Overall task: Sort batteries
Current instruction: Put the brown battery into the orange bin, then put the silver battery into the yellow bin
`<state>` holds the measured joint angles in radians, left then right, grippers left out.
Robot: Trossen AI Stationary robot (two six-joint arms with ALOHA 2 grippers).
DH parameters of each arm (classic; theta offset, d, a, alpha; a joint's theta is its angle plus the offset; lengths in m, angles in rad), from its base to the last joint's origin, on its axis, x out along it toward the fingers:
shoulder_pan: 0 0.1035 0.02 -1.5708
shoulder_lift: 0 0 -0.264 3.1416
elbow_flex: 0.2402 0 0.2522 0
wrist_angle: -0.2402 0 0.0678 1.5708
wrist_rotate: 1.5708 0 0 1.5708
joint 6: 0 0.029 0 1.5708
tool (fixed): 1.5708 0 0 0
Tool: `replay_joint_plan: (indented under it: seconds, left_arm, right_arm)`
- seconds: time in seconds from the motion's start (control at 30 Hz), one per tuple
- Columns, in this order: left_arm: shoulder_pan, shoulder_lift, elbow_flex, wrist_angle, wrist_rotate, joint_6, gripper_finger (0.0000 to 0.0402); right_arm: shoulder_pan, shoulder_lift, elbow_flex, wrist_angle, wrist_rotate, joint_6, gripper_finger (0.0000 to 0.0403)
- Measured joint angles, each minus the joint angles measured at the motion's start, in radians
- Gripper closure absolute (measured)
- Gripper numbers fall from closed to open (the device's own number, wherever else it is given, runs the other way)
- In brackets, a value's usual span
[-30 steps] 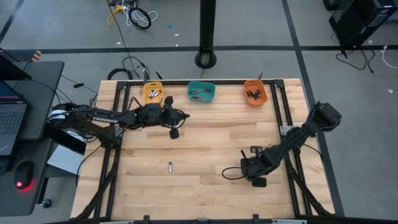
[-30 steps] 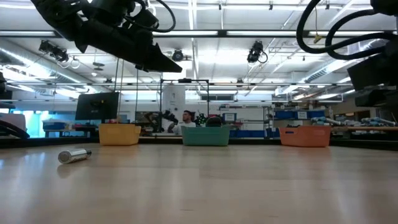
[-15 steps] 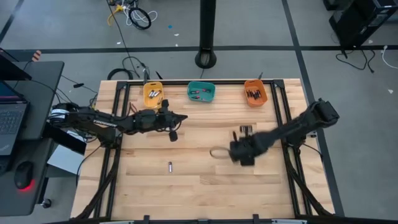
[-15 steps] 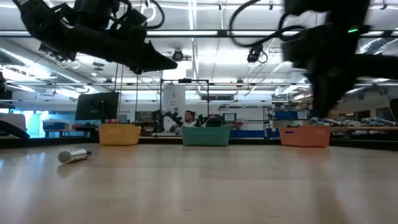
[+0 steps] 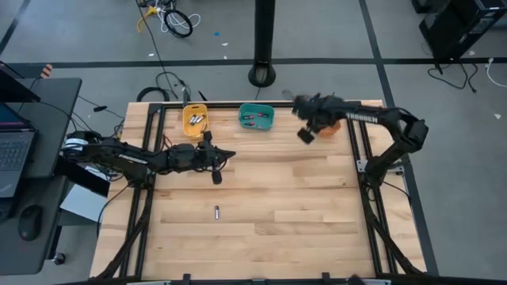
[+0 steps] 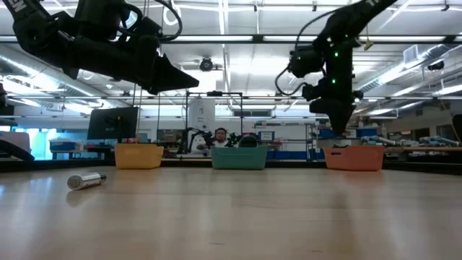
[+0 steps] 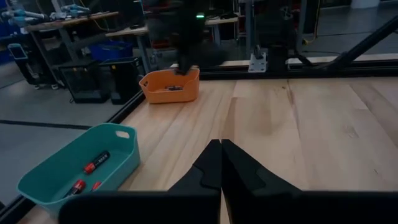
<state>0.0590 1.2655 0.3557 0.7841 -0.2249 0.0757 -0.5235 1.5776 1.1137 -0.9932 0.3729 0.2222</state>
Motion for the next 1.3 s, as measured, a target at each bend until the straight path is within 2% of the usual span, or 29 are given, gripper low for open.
replay_joint_plan:
  seconds: [0.2, 0.37, 0.6, 0.7, 0.8, 0.97, 1.03, 1.1, 1.2, 1.3]
  left_arm:
    - [-0.003, 0.0, 0.0, 0.001, 0.0, 0.0, 0.0394]
    - [-0.003, 0.0, 0.0, 0.003, 0.0, -0.001, 0.0394]
    - [-0.003, 0.0, 0.0, 0.002, 0.0, -0.008, 0.0394]
    - [-0.003, 0.0, 0.0, -0.001, 0.001, -0.009, 0.0394]
    - [-0.003, 0.0, 0.0, -0.001, 0.032, -0.009, 0.0394]
    - [-0.003, -0.001, 0.006, -0.033, 0.169, -0.004, 0.0394]
    - [-0.003, -0.014, 0.038, -0.161, 0.239, -0.001, 0.0394]
    - [-0.008, -0.024, 0.107, -0.362, 0.29, 0.0, 0.0394]
    - [-0.042, -0.023, 0.235, -0.722, 0.289, 0.057, 0.0394]
    - [-0.099, 0.001, 0.364, -0.988, 0.272, 0.128, 0.0394]
  right_arm:
    - [-0.234, 0.027, 0.0, 0.106, -0.113, -0.02, 0.0347]
    - [-0.323, 0.126, -0.001, 0.153, -0.139, -0.033, 0.0347]
    - [-0.358, 0.235, -0.002, 0.188, -0.141, -0.019, 0.0345]
    - [-0.356, 0.234, -0.001, 0.191, -0.132, -0.034, 0.0318]
    - [-0.356, 0.194, -0.002, 0.188, -0.121, -0.043, 0.028]
    - [-0.345, 0.072, -0.001, 0.131, -0.115, -0.101, 0.0237]
    - [-0.319, 0.004, -0.001, 0.095, -0.106, -0.147, 0.024]
    - [-0.275, -0.062, -0.001, 0.08, -0.091, -0.18, 0.0261]
    - [-0.187, -0.161, -0.001, 0.074, -0.089, -0.213, 0.032]
    - [-0.08, -0.235, -0.001, 0.074, -0.102, -0.201, 0.0385]
